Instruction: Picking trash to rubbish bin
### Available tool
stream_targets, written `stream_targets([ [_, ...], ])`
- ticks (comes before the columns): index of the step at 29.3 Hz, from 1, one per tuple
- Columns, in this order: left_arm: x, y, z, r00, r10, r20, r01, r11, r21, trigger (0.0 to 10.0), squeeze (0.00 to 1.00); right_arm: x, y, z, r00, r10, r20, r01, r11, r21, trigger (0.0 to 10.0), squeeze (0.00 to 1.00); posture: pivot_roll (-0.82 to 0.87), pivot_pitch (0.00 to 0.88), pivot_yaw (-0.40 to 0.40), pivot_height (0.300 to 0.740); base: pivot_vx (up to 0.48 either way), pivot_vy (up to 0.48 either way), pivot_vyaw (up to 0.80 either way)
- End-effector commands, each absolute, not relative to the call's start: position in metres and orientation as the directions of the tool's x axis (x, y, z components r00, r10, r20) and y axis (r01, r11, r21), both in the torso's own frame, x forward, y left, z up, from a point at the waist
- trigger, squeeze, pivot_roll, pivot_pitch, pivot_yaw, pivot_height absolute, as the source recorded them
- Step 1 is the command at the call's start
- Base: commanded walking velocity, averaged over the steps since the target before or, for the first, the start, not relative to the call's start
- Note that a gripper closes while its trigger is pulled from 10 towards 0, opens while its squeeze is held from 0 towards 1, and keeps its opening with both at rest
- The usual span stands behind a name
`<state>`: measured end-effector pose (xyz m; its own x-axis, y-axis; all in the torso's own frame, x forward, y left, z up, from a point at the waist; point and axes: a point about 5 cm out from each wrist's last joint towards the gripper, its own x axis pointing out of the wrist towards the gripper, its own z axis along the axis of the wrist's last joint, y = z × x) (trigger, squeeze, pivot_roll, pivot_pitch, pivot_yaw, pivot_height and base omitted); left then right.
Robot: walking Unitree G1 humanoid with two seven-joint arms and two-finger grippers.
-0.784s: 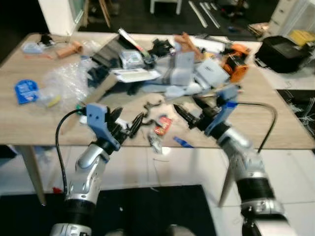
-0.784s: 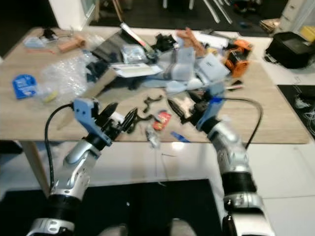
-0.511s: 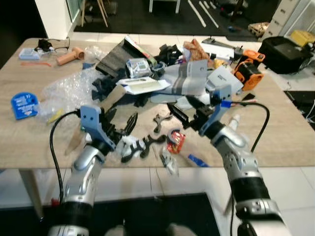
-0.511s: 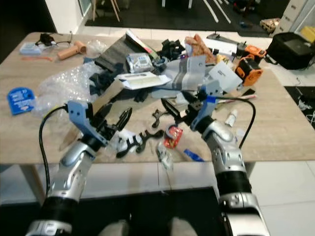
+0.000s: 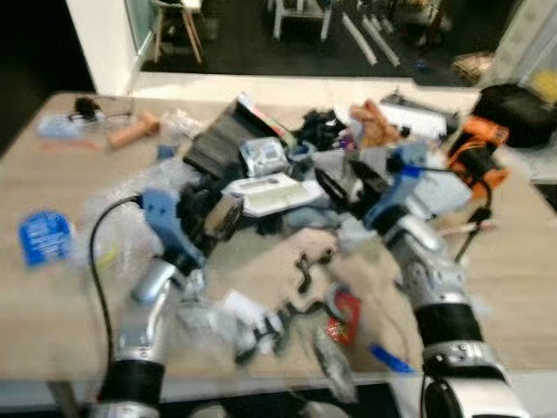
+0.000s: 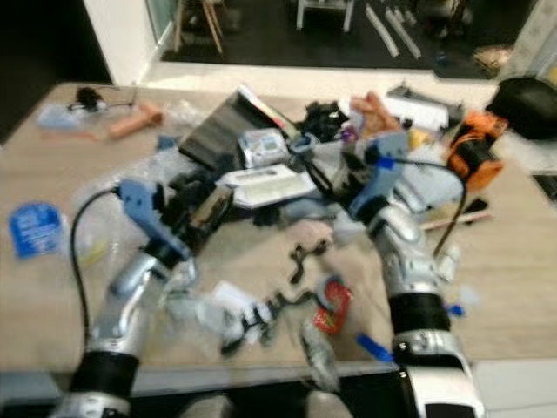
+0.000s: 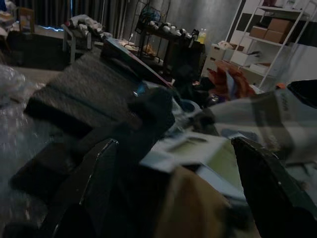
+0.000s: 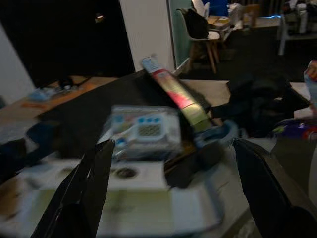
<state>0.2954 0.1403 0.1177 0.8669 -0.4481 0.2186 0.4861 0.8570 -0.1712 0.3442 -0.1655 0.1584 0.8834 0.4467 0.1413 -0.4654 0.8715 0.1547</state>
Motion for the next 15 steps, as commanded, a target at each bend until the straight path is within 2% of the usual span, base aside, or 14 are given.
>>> stream_targets([
  [1,0.294,0.139,0.117,0.859,-0.464,0.218,0.500,0.852,-0.154,10.0,0.00,0.344,-0.171,0.152,0.892,0.442,0.092,-0.451,0.879,0.154,10.0,0.00,-0.07,0.000,-0.030,0.740,0.000,0.000,0.00],
  [8,0.292,0.138,0.118,0.848,-0.479,0.227,0.514,0.848,-0.132,10.0,0.00,0.348,-0.185,0.152,0.920,0.386,0.067,-0.392,0.913,0.113,10.0,0.00,-0.07,0.000,-0.029,0.740,0.000,0.000,0.00],
  [11,0.290,0.137,0.120,0.834,-0.498,0.239,0.533,0.839,-0.109,10.0,0.00,0.352,-0.203,0.160,0.954,0.284,0.091,-0.290,0.955,0.061,10.0,0.00,-0.07,0.000,-0.029,0.740,0.000,0.000,0.00],
  [15,0.287,0.136,0.123,0.806,-0.534,0.255,0.566,0.821,-0.070,10.0,0.00,0.355,-0.216,0.176,0.963,0.222,0.151,-0.228,0.973,0.020,10.0,0.00,-0.07,0.000,-0.029,0.740,0.000,0.000,0.00],
])
